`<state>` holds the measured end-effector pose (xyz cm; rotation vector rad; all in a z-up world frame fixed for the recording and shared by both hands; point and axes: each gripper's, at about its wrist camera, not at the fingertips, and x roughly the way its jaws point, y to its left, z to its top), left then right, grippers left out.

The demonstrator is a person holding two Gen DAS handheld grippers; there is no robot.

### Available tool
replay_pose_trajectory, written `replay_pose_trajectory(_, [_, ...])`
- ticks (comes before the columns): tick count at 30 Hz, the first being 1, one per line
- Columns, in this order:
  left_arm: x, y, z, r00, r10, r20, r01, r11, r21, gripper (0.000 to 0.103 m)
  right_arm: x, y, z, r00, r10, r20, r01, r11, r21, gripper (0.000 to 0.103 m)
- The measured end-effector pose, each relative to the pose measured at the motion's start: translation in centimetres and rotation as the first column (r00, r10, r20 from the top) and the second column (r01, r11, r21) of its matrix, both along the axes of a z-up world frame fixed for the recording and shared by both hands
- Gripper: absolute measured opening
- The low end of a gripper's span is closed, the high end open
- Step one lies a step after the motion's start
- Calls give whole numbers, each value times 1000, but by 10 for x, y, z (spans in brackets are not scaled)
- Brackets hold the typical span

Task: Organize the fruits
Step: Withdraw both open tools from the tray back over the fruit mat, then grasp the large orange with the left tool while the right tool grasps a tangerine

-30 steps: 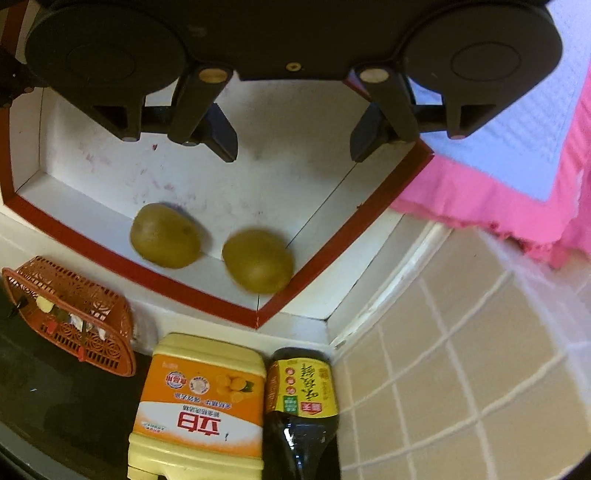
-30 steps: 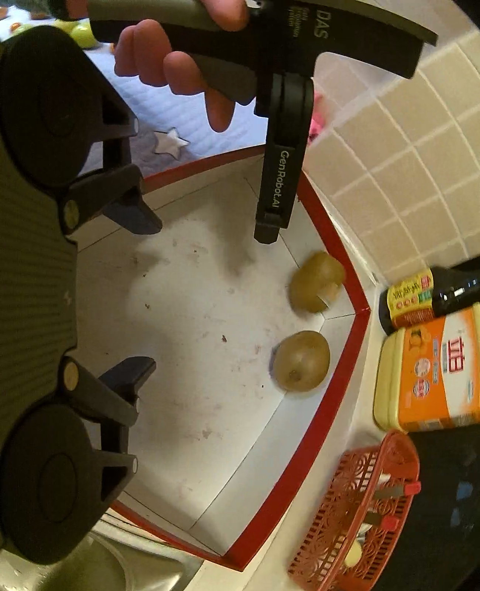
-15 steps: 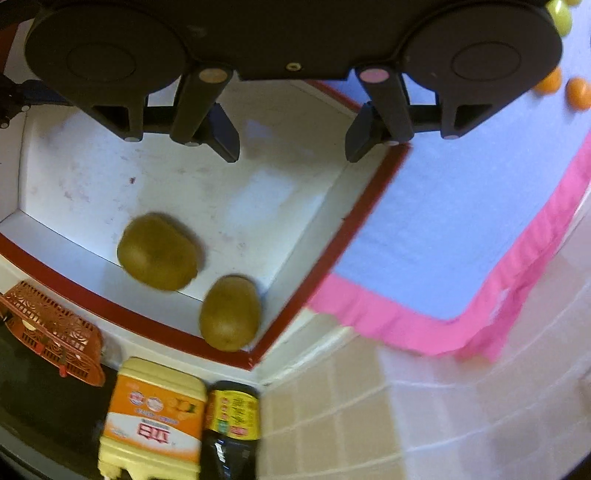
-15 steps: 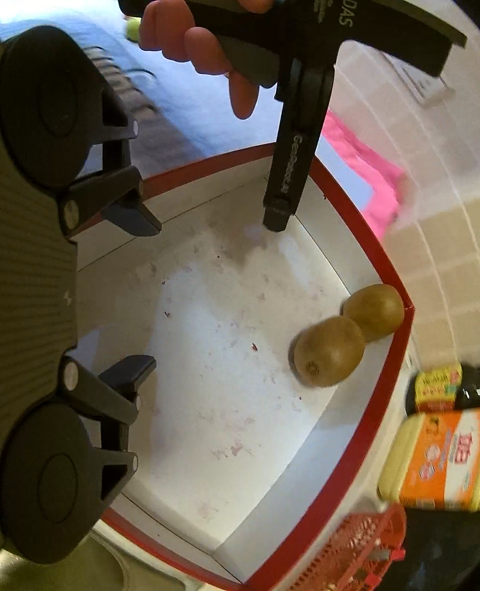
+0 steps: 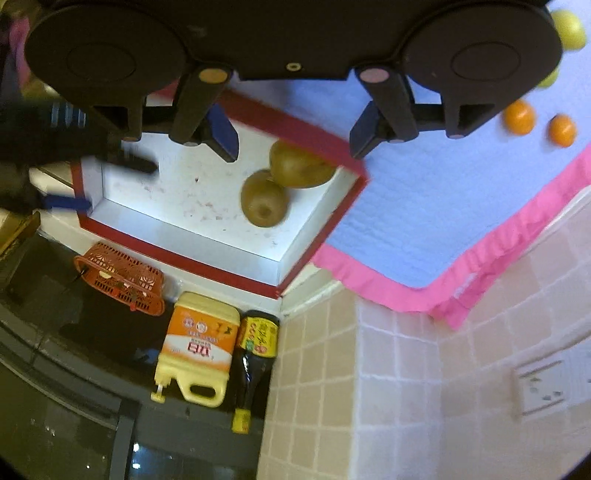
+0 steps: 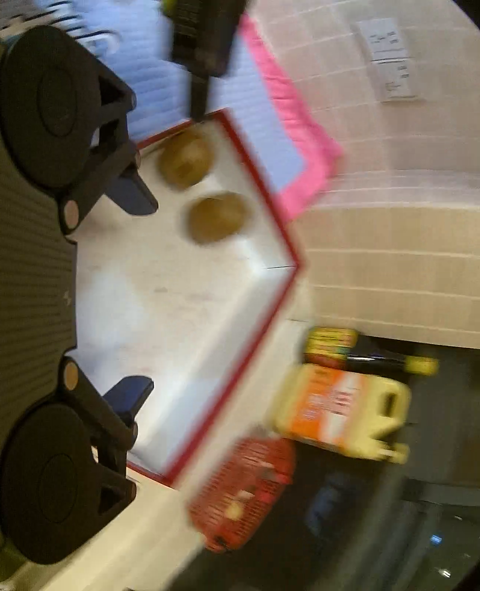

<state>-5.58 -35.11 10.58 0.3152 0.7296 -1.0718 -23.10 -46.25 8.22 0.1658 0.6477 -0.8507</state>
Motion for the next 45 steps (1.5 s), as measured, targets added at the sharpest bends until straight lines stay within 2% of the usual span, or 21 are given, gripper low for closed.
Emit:
replay_pose_trajectory(5, [13,86,14,995,97,31,-96,995,-16,80,21,31,33,987,72,146,-72,997,-5,102])
replay_pose_trajectory(8, [30,142,16,978,209,18,-209,978,-12,81,51,56,39,976,146,163,-150,989,13,103])
replay_pose_trajectory(12, [51,221,9,925,378,27,-379,925,24,81,99,88,31,958,238,158,-248,967,51,103])
replay_pose_trajectory(17, [79,312,-4,837,544,64,-548,833,78,81,162,109,17,945,302,128,-318,939,133,103])
replay_pose_trajectory(19, [92,338,-11,819,570,66,-574,812,104,81,188,110,8,939,326,112,-342,922,180,103])
replay_pose_trajectory(21, [103,354,-17,812,581,60,-583,803,121,81,214,110,-2,937,338,91,-350,912,213,103])
replay_pose_trajectory(23, [115,363,-23,821,571,27,-569,812,126,81,239,108,-14,935,346,74,-353,903,246,102])
replay_pose_trajectory(28, [141,358,-45,854,513,-87,-501,856,126,81,279,100,-45,952,301,53,-300,885,355,93])
replay_pose_trajectory(33, [168,343,-70,872,472,-127,-448,876,178,81,307,88,-76,968,251,13,-231,864,447,93])
replay_pose_trajectory(39, [188,333,-85,875,427,-227,-401,903,151,83,328,88,-94,964,263,-36,-221,870,440,90])
replay_pose_trajectory(41, [189,327,-89,876,417,-241,-390,908,155,83,332,88,-97,963,266,-35,-221,861,458,86])
replay_pose_trajectory(45, [188,316,-97,879,416,-232,-379,906,190,82,337,92,-101,961,273,-53,-223,870,439,85])
